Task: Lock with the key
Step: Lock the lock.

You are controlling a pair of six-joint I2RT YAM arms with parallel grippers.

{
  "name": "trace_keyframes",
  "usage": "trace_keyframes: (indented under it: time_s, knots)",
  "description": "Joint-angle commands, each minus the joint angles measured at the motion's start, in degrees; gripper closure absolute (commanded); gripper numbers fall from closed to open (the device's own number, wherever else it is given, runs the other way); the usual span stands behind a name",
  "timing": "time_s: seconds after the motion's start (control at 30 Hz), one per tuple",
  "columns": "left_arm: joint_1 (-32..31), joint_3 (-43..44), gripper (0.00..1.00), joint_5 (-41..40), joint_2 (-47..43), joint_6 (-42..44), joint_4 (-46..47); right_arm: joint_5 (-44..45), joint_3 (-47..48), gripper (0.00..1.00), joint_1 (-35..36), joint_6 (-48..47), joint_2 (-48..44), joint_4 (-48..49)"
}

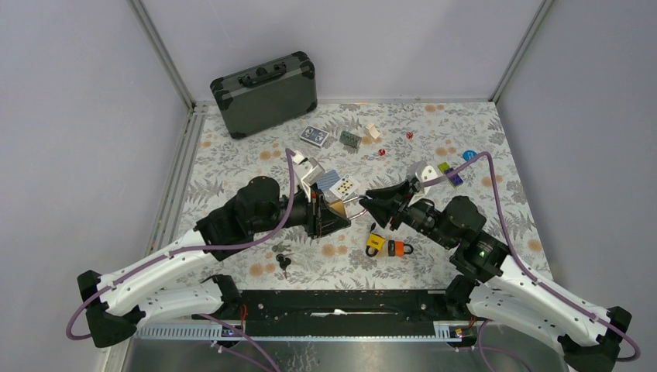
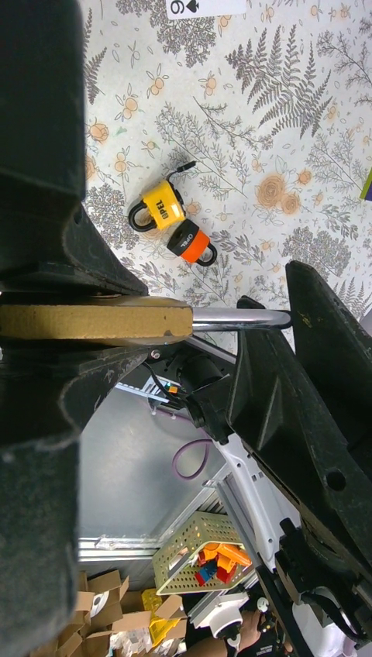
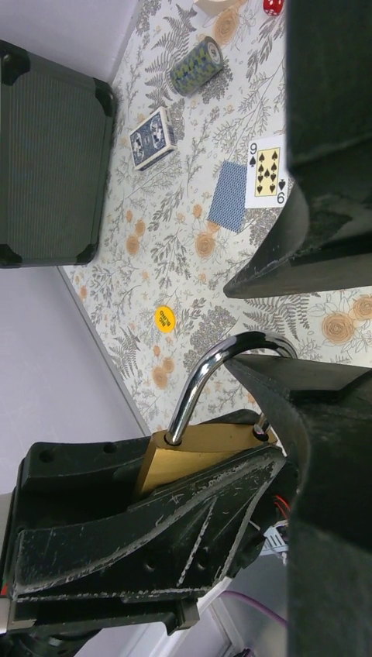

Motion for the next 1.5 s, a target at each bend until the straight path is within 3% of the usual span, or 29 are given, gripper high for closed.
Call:
trace_keyframes:
  time_s: [0.0, 0.13, 0.47, 0.67, 0.97, 1.17, 1.37, 1.47]
  knots:
    - [-0.4, 3.9, 1.0, 0.2, -0.5, -0.4, 9.0, 0.0, -0.1, 0.6, 0.0, 0.9, -0.5, 4.6]
    - [-0.6, 4.0, 1.0, 0.2, -0.4, -0.5, 9.1, -0.6, -0.3, 0.53, 0.0, 1.2, 0.2, 4.8]
    - [-0.8, 4.2, 1.0, -0.1, -0.3, -0.4, 9.6, -1.0, -1.4, 0.64, 0.0, 1.9, 1.0, 5.9]
    - [-1.0, 4.5, 1.0, 0.0, 0.0, -0.4, 9.8, -1.8, -1.8, 0.57, 0.0, 1.7, 1.0, 6.0]
    - [-1.2, 4.5, 1.0, -0.4, 0.1, -0.2, 9.8, -2.4, -1.9, 0.8, 0.1, 1.3, 1.7, 5.7]
    - [-1.2, 4.4, 1.0, -1.1, 0.0, 0.4, 9.8, -2.8, -2.0, 0.85, 0.0, 2.6, 2.2, 5.3]
    - [-1.3, 4.1, 1.0, -3.0, -0.2, 0.5, 9.7, -3.0, -2.2, 1.0, 0.1, 3.0, 2.4, 5.1]
    - [-1.4, 3.5, 1.0, -4.5, 0.0, 0.6, 10.0, -3.0, -2.4, 1.0, 0.0, 4.1, 2.4, 5.3]
